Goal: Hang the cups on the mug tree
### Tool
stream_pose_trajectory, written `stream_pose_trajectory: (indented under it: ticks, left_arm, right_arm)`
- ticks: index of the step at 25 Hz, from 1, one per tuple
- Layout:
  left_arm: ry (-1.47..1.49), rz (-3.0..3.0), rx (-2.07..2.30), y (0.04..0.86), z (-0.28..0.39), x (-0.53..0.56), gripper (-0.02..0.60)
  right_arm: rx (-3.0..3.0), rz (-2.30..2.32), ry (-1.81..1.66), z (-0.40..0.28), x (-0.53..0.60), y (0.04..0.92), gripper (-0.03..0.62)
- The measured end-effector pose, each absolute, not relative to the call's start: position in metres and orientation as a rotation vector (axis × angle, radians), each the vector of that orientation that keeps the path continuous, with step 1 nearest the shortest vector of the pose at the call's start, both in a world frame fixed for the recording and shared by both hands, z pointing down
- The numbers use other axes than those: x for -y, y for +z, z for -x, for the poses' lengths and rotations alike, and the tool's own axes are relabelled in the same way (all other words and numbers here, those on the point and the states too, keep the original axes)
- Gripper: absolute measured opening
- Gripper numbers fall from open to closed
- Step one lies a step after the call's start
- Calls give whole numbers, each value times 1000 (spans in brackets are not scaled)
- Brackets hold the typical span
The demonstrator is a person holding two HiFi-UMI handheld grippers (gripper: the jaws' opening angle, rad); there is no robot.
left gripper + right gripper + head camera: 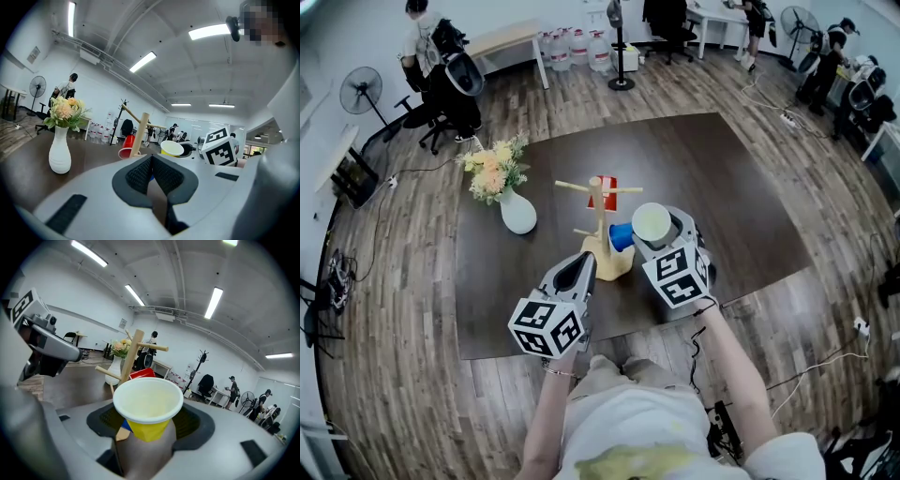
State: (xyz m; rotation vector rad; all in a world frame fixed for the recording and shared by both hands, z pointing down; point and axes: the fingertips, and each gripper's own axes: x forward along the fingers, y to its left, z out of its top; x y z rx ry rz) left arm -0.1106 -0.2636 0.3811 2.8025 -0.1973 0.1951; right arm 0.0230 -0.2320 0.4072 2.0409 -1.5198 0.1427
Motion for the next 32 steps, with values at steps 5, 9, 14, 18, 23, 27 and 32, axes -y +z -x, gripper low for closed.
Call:
stream_pose_trajectory:
  ticks: [5,9,14,18,23,27,32]
  left_arm:
    - [177,-2811,148,368,103,266,23]
    - [172,-2809,113,364,100,270,23]
    - [173,-2803,76,365,98,275,23]
    - [164,-2796,55,366,98,279,23]
    - [155,-2798,35,366,99,283,23]
    - [153,-2798,31,366,103,287,23]
    - [148,-2789,26,367,107,290,23]
  right_arm:
    - [1451,-2019,106,-34,239,393,314]
    - [1406,-1983,78,-37,247,382,314]
    - [1331,-1927,32,-38,255,372,314]
    - [1249,-1872,-16,-38,260,365,314]
    - [1175,-1802,-74,-36,269,360,314]
    - [1133,-1768,-110,-31,273,357,314]
    - [1083,-1684,-165,-23,279,355,314]
